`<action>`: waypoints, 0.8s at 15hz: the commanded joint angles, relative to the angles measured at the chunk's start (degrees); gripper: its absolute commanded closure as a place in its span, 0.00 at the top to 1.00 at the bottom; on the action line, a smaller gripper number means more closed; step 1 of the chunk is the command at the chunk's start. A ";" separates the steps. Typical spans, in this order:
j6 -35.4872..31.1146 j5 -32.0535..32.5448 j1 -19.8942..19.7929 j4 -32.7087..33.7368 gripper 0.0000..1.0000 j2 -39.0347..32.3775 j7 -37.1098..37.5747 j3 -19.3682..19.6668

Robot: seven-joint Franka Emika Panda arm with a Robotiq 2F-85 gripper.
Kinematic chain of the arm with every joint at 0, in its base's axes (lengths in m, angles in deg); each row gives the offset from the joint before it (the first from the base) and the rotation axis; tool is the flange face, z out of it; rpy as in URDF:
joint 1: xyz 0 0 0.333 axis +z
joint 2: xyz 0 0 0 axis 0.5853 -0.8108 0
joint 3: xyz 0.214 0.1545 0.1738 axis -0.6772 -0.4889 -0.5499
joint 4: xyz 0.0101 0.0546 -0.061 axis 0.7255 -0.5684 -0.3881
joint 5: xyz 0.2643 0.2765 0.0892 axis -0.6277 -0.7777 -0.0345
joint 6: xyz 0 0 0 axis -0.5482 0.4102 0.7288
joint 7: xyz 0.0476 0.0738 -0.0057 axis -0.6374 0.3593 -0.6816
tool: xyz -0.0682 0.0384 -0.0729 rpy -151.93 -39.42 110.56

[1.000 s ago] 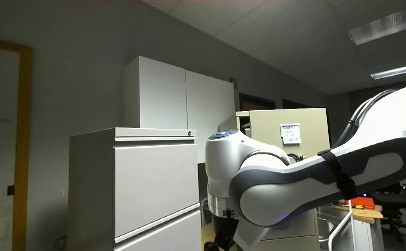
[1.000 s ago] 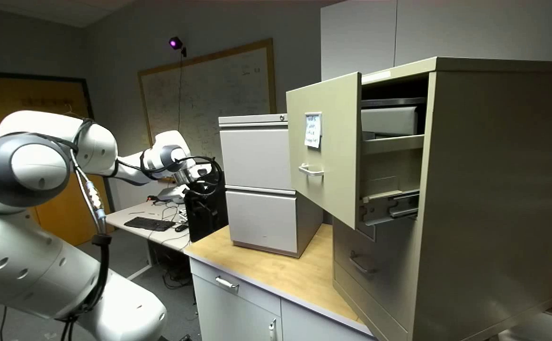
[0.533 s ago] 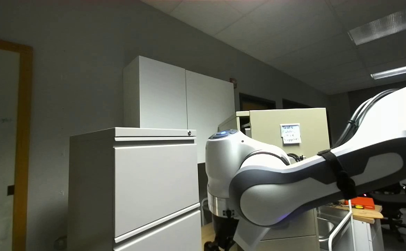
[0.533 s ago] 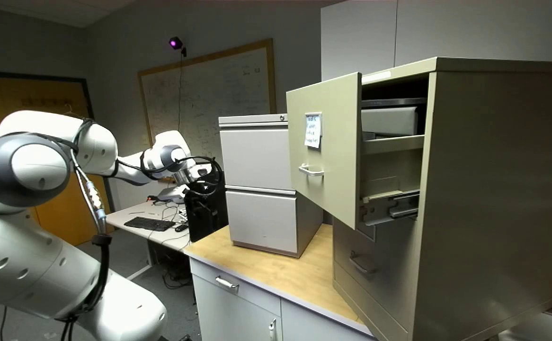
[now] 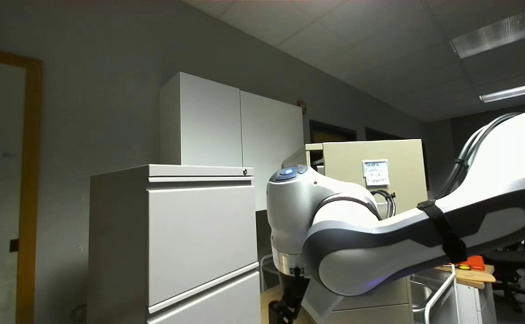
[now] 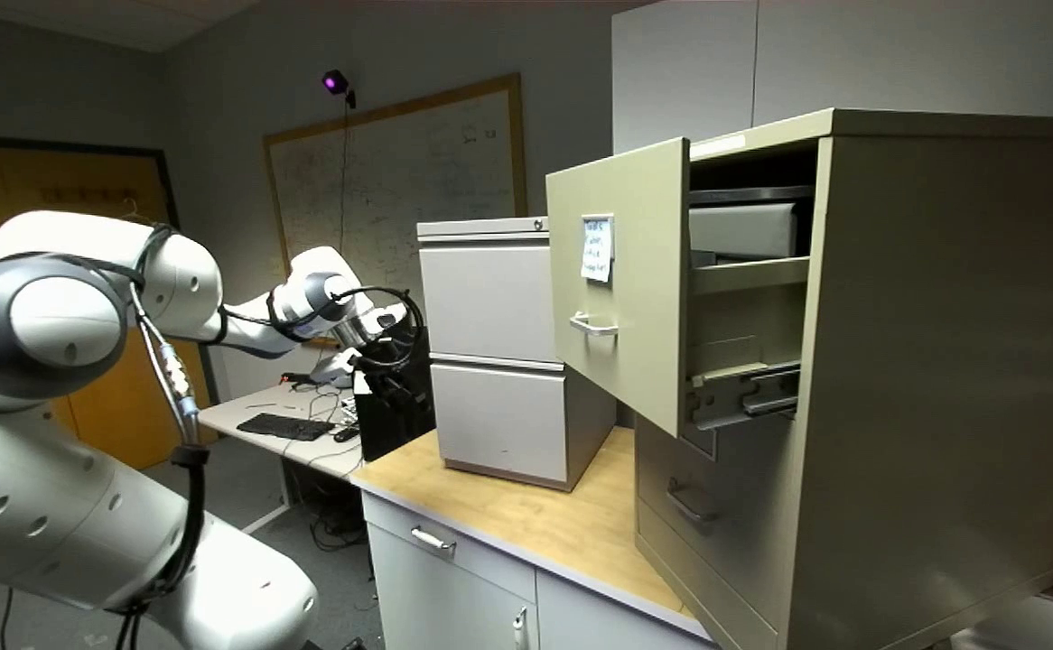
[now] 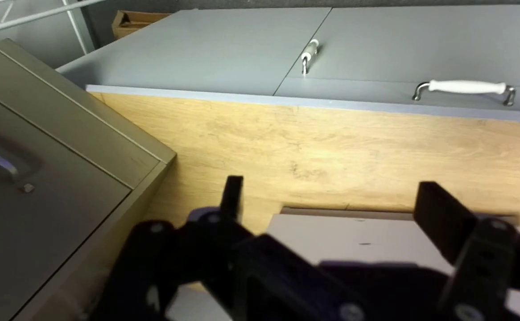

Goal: Close the top drawer of the file cabinet on the right

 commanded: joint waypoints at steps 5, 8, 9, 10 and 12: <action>4.62 10.70 -4.06 -0.70 0.41 7.87 15.06 0.16; 5.90 14.18 -5.73 -1.87 0.19 11.56 20.40 1.02; 6.02 15.49 -6.36 -2.27 0.11 12.61 22.29 1.22; 5.53 16.71 -6.72 -2.70 0.04 13.55 23.43 1.76; 4.04 19.31 -7.58 -3.16 0.00 14.91 25.05 3.13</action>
